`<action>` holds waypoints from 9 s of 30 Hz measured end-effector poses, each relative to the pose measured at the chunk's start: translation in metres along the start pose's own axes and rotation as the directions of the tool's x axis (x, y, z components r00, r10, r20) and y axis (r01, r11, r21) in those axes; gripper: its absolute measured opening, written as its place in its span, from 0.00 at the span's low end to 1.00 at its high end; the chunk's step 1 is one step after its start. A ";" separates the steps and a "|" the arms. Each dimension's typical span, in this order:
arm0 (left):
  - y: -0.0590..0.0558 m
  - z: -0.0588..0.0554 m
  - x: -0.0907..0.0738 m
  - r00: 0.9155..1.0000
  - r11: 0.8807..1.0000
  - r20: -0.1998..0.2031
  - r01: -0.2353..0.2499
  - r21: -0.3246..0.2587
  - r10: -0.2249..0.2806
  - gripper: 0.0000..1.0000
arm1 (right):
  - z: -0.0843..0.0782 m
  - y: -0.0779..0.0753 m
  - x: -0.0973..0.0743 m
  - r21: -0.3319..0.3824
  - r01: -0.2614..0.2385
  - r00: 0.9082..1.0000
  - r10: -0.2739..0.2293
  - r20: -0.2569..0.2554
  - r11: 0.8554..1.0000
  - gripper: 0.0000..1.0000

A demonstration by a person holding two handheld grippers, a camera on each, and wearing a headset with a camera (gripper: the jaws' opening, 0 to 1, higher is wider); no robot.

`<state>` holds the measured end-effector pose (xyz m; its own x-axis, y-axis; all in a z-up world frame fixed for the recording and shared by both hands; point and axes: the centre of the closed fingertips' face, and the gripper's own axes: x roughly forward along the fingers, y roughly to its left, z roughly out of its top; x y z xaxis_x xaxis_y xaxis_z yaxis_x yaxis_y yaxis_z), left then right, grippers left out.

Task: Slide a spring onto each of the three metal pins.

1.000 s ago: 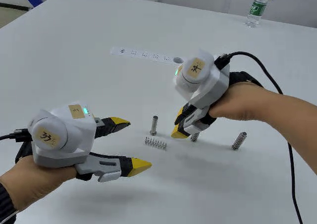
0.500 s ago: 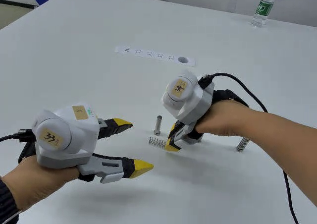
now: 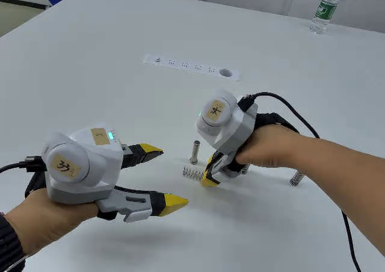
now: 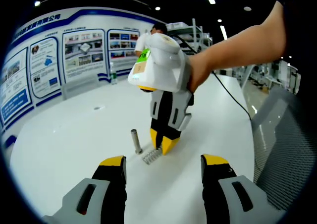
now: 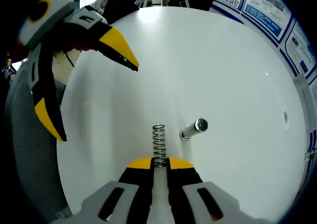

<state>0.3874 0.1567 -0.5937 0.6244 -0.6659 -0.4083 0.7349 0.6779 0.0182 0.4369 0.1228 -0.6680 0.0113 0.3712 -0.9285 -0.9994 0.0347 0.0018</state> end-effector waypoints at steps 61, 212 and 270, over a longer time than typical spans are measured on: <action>-0.050 0.020 0.027 0.982 0.969 -0.008 0.186 0.165 -0.187 0.11 | 0.043 0.078 -0.107 -0.247 -0.064 0.995 0.081 0.058 0.967 0.12; -0.001 0.001 0.006 1.000 0.999 0.006 0.012 -0.039 -0.011 0.66 | -0.027 -0.056 -0.087 0.157 0.181 0.949 -0.214 0.230 0.971 0.56; 0.001 0.005 -0.007 0.999 0.998 0.022 -0.030 -0.061 0.031 0.70 | -0.148 0.005 -0.155 0.505 0.278 0.722 -0.525 0.451 0.817 0.74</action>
<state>0.3850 0.1601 -0.5865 0.6526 -0.6512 -0.3874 0.6985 0.7152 -0.0257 0.4248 -0.0723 -0.5788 0.5472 0.6680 -0.5043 -0.7968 0.6003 -0.0693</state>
